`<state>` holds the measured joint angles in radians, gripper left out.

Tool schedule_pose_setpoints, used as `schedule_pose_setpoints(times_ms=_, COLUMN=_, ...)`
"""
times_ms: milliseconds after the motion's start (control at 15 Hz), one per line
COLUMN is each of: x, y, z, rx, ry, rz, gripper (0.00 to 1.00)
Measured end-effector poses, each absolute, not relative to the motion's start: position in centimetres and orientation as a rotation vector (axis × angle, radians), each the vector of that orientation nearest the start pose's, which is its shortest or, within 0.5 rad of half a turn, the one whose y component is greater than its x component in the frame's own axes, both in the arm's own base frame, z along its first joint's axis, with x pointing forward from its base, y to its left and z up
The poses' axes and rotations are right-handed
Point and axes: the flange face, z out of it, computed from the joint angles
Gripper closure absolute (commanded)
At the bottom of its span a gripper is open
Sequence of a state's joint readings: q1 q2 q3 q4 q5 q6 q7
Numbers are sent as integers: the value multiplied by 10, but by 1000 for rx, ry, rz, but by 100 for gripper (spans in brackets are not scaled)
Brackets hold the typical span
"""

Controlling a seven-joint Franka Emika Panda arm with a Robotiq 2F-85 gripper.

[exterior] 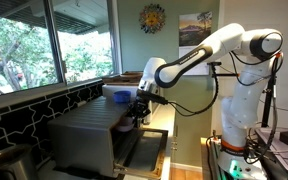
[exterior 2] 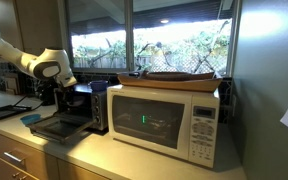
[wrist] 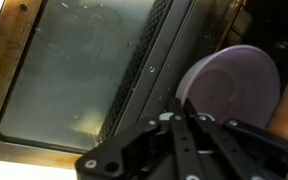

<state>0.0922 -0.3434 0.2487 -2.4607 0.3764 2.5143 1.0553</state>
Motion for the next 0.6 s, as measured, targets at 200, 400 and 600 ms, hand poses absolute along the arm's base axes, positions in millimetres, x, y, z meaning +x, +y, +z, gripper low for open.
schedule_pose_setpoints(times_ms=200, x=438, y=157, z=459, rx=-2422, ry=1269, rz=-266, gripper=99)
schedule_pose_setpoints(times_ms=400, x=438, y=158, z=459, rx=-2421, ry=1268, rz=-271, gripper=99)
schedule_pose_setpoints(times_ms=600, x=438, y=158, z=459, rx=-2408, ry=1283, rz=-267, gripper=99)
